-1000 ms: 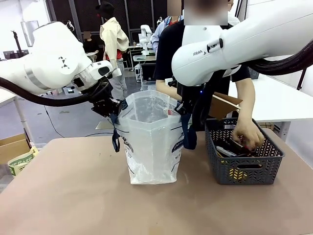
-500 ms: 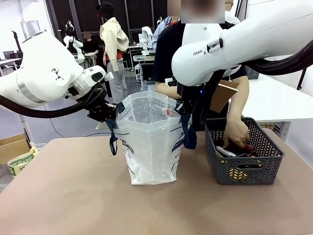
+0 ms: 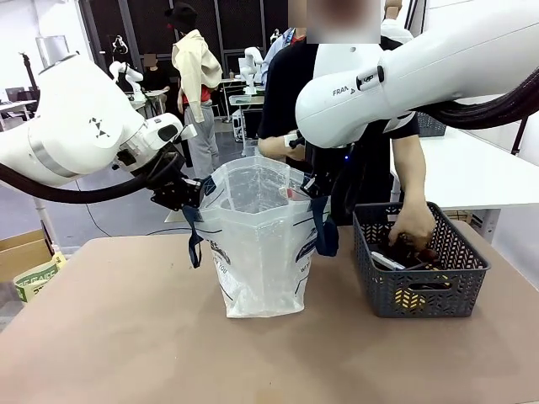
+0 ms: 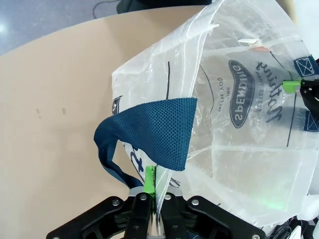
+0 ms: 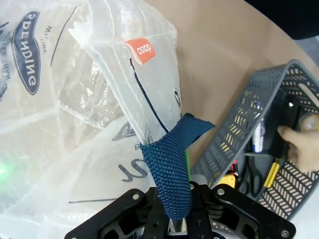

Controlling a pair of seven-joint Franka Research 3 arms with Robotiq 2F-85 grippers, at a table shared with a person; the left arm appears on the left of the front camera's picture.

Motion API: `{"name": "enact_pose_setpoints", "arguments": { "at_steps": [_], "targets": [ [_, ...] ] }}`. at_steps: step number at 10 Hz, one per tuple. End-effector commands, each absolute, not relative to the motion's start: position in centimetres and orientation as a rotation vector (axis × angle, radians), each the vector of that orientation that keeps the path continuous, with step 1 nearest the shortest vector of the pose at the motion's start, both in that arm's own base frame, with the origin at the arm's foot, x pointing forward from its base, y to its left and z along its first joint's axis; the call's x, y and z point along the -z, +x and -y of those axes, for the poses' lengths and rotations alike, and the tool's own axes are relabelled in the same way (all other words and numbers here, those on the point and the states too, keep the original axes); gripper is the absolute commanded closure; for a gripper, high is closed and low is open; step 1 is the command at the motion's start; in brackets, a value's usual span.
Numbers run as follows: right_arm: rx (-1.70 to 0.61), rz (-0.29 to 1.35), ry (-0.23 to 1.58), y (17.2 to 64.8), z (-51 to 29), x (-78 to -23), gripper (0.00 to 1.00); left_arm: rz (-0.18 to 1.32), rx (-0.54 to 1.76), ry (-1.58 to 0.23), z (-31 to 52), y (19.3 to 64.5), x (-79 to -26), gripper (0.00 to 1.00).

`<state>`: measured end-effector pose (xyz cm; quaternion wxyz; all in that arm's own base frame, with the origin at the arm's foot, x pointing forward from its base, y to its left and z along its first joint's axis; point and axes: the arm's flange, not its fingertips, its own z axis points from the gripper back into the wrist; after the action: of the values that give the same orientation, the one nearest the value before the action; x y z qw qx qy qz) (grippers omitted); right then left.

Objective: Transfer purchased items from the store into the shopping bag.
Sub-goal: Move the Reusable shopping bag to the right side of the table.

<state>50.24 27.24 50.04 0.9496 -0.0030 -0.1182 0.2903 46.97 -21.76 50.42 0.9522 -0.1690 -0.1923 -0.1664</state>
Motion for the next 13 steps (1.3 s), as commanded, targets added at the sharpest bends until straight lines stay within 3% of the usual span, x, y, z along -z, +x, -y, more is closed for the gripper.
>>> {"name": "enact_pose_setpoints", "arguments": {
  "at_steps": [1,13],
  "targets": [
    [-0.589,0.239,-0.007,50.24,-27.18,-49.94,1.0,0.391,0.326,-0.345,21.72,46.98,-50.39,1.0],
    [-0.587,0.247,-0.022,49.98,-27.02,-50.25,1.0,0.391,0.326,-0.345,21.72,46.98,-50.39,1.0]
  ]
}}
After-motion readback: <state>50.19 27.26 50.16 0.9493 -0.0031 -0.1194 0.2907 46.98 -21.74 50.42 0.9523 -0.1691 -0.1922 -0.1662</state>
